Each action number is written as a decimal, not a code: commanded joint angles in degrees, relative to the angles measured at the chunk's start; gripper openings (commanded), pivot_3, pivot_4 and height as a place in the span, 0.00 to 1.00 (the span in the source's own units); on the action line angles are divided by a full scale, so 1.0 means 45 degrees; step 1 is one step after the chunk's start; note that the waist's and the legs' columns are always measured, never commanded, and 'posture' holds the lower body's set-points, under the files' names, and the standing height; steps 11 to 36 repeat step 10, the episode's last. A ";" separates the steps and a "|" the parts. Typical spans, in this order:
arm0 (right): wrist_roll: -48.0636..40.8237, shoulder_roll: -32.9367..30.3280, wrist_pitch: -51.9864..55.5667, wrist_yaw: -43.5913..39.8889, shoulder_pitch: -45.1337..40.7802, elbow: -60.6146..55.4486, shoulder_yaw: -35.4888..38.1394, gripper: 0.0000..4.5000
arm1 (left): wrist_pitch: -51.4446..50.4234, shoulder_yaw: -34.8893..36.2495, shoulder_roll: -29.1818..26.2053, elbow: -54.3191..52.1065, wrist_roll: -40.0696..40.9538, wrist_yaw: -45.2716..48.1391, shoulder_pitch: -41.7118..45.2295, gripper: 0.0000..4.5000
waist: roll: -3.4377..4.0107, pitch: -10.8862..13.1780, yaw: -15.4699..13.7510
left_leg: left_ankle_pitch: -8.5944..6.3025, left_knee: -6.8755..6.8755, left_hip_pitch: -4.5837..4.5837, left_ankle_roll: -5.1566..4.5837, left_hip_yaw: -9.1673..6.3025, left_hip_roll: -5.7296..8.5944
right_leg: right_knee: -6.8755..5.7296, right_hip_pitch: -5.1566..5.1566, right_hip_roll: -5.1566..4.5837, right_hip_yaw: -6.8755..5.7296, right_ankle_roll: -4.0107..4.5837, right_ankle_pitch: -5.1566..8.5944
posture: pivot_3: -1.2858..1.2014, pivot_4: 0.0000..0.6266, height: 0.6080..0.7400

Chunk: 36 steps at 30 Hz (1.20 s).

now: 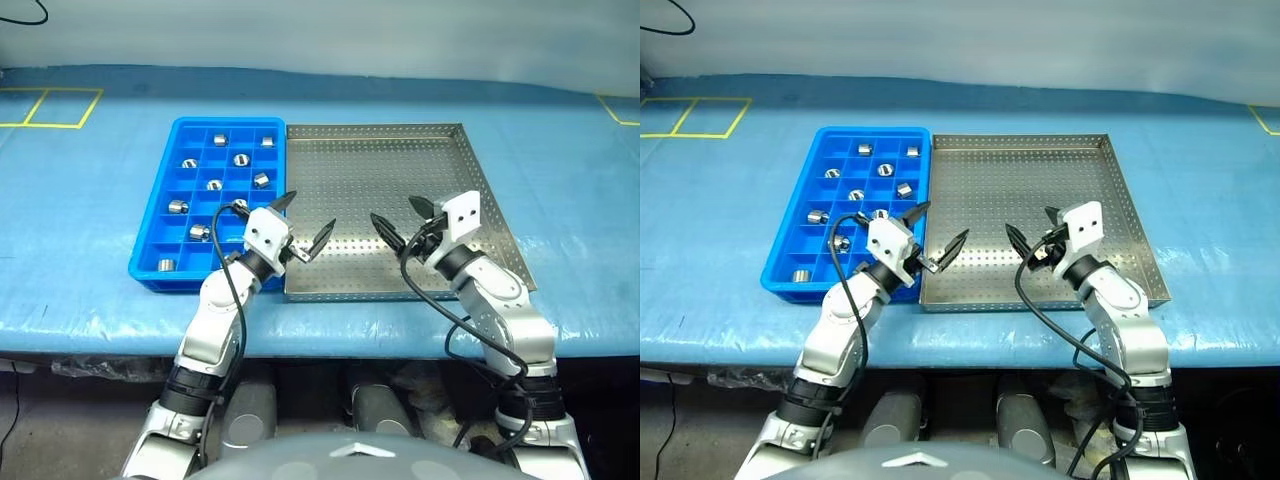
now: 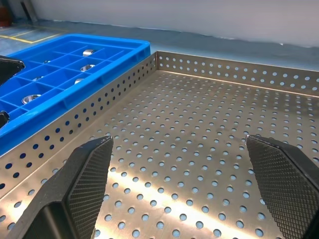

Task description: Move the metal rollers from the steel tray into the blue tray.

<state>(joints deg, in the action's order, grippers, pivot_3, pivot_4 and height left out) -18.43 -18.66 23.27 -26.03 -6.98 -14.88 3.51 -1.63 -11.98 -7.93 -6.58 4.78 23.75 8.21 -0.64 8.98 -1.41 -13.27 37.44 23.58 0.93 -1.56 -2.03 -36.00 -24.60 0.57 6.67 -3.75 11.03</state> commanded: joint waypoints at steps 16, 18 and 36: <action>-0.0146 -0.0247 0.0289 -0.0043 -0.0171 -0.0810 0.0038 1.00 | 0.0238 -0.0005 -0.0146 -0.0331 -0.0244 -0.0109 -0.0013 1.00 | 0.0000 0.0000 -0.0024 | 0.0000 0.0011 0.0001 0.0000 0.0000 0.0001 | -0.0005 0.0002 0.0000 0.0001 -0.0003 -0.0002 | 0.57 0.24 1.00; -0.0146 -0.0247 0.0289 -0.0043 -0.0171 -0.0810 0.0038 1.00 | 0.0238 -0.0005 -0.0146 -0.0331 -0.0244 -0.0109 -0.0013 1.00 | 0.0000 0.0000 -0.0024 | 0.0000 0.0011 0.0001 0.0000 0.0000 0.0001 | -0.0005 0.0002 0.0000 0.0001 -0.0003 -0.0002 | 0.57 0.24 1.00; -0.0146 -0.0247 0.0289 -0.0043 -0.0171 -0.0810 0.0038 1.00 | 0.0238 -0.0005 -0.0146 -0.0331 -0.0244 -0.0109 -0.0013 1.00 | 0.0000 0.0000 -0.0024 | 0.0000 0.0011 0.0001 0.0000 0.0000 0.0001 | -0.0005 0.0002 0.0000 0.0001 -0.0003 -0.0002 | 0.57 0.24 1.00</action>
